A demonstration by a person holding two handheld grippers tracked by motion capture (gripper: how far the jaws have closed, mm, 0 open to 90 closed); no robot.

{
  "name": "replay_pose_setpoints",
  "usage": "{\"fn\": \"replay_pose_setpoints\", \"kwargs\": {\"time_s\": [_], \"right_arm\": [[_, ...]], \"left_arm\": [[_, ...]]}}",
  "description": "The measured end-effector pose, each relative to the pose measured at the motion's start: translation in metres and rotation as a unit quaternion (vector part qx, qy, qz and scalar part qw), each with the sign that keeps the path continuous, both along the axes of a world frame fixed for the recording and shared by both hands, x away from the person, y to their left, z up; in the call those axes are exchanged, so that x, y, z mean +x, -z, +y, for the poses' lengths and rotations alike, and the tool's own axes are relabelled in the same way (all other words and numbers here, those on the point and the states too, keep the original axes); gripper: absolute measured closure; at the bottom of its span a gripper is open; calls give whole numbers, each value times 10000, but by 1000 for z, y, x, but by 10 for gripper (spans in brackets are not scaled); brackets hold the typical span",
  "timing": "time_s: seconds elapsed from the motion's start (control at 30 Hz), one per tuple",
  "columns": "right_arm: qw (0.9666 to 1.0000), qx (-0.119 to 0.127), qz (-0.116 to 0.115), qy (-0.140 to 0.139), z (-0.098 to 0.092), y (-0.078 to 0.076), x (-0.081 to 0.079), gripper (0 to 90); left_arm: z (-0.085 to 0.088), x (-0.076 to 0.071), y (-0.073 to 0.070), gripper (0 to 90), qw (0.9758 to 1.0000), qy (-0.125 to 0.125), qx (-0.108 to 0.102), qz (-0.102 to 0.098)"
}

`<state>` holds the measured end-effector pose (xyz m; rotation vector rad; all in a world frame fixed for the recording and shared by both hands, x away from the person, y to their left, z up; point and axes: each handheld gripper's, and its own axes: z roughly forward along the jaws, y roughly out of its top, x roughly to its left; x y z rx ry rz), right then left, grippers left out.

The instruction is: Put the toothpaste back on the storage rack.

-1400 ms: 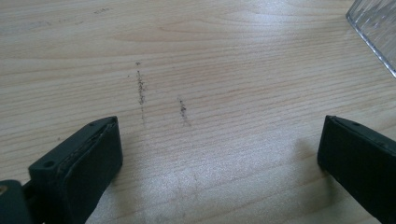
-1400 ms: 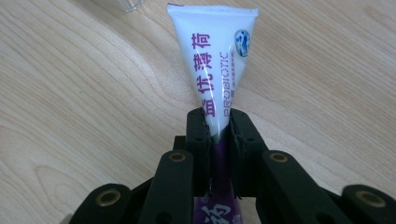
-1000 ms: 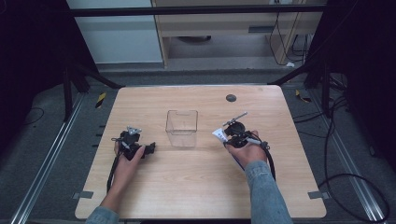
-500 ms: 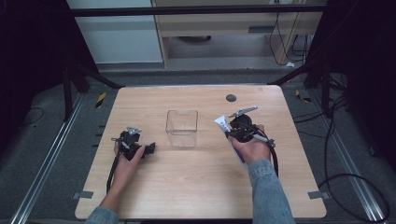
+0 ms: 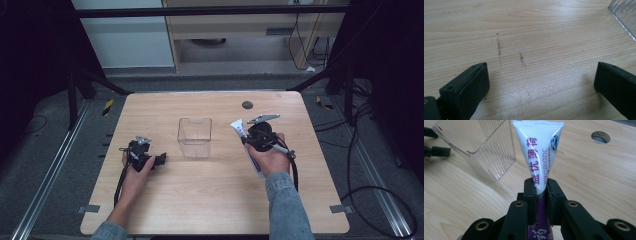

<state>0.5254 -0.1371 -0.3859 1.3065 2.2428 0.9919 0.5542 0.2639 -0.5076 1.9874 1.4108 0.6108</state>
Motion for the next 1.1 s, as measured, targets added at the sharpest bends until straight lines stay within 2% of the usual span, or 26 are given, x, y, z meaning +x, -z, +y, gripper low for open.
{"fn": "replay_pose_setpoints", "kwargs": {"time_s": [0.37, 0.63, 1.1], "right_arm": [[9992, 268, -283, 88, 4, -6, -3, 799], [9987, 300, -407, 81, 9, -12, -3, 799], [9964, 402, -738, 134, 21, -34, 2, 799]], "left_arm": [[0, 0, 0, 0, 10000, 1, 0, 0], [0, 0, 0, 0, 10000, 1, 1, 1], [0, 0, 0, 0, 10000, 1, 0, -1]]}}
